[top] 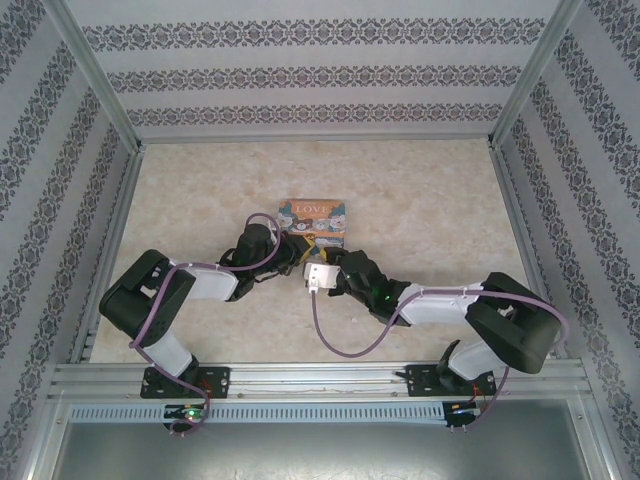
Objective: Unlock the padlock with the key
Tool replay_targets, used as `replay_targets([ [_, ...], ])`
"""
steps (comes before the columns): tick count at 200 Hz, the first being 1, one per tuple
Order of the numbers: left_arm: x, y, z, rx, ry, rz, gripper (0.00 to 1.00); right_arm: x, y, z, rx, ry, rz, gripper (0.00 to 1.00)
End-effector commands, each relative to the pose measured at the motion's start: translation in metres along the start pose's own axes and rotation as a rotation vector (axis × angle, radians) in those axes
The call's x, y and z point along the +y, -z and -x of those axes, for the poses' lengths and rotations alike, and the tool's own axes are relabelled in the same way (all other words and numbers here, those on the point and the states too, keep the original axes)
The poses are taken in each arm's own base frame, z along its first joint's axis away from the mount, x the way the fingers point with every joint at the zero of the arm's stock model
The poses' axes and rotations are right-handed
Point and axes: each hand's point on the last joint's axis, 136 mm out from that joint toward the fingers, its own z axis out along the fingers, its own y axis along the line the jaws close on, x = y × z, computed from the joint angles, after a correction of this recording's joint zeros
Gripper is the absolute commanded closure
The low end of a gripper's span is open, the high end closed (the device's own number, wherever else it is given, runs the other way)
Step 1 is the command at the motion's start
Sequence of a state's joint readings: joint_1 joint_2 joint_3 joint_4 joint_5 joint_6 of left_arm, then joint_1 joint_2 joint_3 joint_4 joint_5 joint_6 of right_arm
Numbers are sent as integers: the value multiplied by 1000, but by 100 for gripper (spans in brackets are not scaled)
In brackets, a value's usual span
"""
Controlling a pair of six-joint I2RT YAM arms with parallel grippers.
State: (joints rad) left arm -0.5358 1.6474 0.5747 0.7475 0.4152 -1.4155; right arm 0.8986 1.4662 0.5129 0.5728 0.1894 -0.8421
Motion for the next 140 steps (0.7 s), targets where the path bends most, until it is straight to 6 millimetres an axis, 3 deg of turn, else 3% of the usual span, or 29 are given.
replay_targets([
  [1,-25,4,-3,8,-20,-80,99,-13,-5,10,-33,-22,-37,66],
  [140,-24,5,-3,7,-9,-89,99,-14,-14,1,-6,-45,-87,87],
])
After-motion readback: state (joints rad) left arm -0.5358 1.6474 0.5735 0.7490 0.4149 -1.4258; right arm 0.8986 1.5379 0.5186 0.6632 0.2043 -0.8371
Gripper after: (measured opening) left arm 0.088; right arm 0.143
